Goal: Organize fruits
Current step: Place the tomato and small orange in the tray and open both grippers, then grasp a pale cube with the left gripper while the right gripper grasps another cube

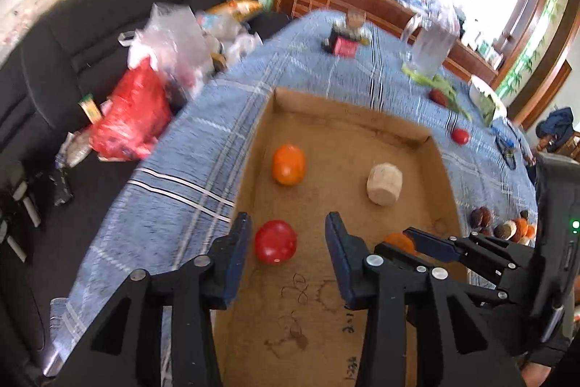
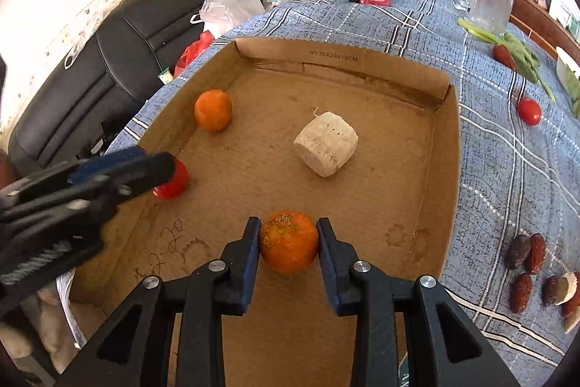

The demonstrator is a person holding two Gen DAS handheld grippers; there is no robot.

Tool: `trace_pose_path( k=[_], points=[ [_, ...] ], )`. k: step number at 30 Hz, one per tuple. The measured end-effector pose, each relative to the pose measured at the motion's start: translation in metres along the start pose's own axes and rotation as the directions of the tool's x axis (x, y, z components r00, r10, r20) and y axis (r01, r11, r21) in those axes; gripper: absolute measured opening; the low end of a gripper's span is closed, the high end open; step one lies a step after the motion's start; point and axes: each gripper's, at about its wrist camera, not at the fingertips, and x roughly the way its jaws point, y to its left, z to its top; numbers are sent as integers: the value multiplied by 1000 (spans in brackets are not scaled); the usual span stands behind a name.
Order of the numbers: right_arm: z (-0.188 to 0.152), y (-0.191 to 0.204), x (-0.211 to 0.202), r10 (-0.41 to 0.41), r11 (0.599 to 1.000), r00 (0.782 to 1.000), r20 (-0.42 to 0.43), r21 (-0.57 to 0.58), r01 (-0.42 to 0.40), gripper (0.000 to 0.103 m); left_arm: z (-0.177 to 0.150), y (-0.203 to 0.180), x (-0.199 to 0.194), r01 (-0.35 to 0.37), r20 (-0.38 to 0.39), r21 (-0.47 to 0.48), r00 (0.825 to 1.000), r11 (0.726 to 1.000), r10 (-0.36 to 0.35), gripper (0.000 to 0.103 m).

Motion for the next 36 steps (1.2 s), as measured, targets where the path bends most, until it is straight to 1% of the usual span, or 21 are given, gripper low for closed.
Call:
trace_pose_path(
  k=[1, 2, 3, 5, 6, 10, 13, 17, 21, 27, 29, 32, 36],
  points=[
    [0, 0, -5, 0, 1000, 1000, 18, -2, 0, 38, -2, -1, -10, -10, 27, -2, 1000, 1000, 10, 50],
    [-2, 1, -14, 3, 1000, 999, 42, -1, -3, 39, -5, -4, -23, -29, 66, -2, 997, 1000, 29, 53],
    [-3, 1, -20, 6, 1000, 998, 58, -1, -6, 40, -6, -6, -31, -41, 87, 0, 995, 999, 41, 57],
    [-8, 0, -39, 3, 1000, 994, 106, -2, -3, 41, -12, -15, -51, -67, 146, 7, 987, 998, 65, 63],
    [-11, -1, -48, -4, 1000, 992, 129, -3, 5, 42, -16, -21, -61, -81, 172, 17, 982, 997, 77, 68],
    [-28, -10, -85, -17, 1000, 978, 208, 23, 12, 47, -30, -48, -90, -125, 255, 70, 962, 990, 103, 70],
    [-43, -19, -108, -29, 999, 968, 249, 50, 17, 48, -41, -72, -109, -133, 299, 113, 950, 985, 94, 70],
    [-70, -35, -135, -74, 996, 956, 285, 76, 54, 48, -53, -102, -124, -163, 345, 188, 934, 968, 90, 71],
    [-93, -55, -158, -120, 990, 945, 305, 108, 91, 49, -63, -126, -133, -160, 360, 239, 930, 958, 66, 71],
    [-122, -95, -188, -179, 974, 926, 333, 191, 120, 49, -73, -150, -137, -155, 357, 286, 933, 945, 45, 72],
    [-132, -112, -197, -198, 966, 919, 340, 225, 125, 49, -74, -157, -136, -144, 347, 302, 937, 942, 32, 72],
    [-145, -135, -209, -229, 953, 911, 343, 270, 138, 49, -72, -162, -136, -109, 324, 313, 946, 943, 2, 72],
    [-164, -178, -230, -311, 916, 889, 336, 357, 185, 48, -65, -172, -130, -64, 294, 324, 955, 944, -36, 74]
  ],
)
